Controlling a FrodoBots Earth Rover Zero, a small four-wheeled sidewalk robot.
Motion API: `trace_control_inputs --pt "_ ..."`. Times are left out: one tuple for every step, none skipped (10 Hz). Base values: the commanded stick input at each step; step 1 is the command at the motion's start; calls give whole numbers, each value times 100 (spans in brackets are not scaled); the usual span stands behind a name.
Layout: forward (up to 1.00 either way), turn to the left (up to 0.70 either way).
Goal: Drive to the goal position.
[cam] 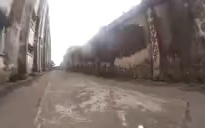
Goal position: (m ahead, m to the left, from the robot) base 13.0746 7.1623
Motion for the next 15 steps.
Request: trace_control_inputs --pt "70 0" --pt "70 0" --pt "70 0" --pt "70 2" --pt "70 2" --pt "70 2" --pt "70 3" --pt "70 34" --pt "70 35" --pt "70 35" --pt "70 2" --pt "70 1" --pt "70 0" --pt "70 0" --pt "70 0"
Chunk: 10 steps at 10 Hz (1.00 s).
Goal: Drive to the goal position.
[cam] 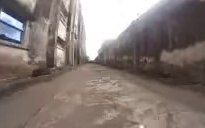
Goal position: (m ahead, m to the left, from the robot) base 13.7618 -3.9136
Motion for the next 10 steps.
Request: trace_control_inputs --pt "70 0" --pt "70 0" --pt "70 0" --pt "70 0" --pt "70 0" --pt "70 0" --pt "70 0" --pt "70 0" --pt "70 0" --pt "70 -2"
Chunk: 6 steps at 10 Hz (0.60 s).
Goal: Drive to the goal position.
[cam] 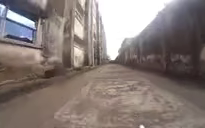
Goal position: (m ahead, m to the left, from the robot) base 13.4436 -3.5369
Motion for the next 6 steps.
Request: trace_control_inputs --pt "70 -28" --pt "70 -30" --pt "70 -28" --pt "70 -9" --pt "70 0" --pt "70 0"
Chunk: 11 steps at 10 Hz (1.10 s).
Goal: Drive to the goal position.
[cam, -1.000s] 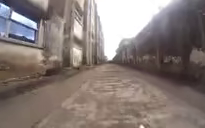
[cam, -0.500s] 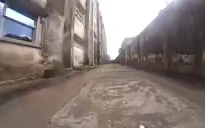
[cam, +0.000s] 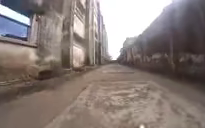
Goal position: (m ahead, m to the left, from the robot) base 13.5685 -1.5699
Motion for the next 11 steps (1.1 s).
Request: trace_control_inputs --pt "70 0" --pt "70 0" --pt "70 0" --pt "70 0" --pt "70 0" --pt "70 0" --pt "70 -8" --pt "70 -11" --pt "70 -4" --pt "70 0" --pt "70 0"
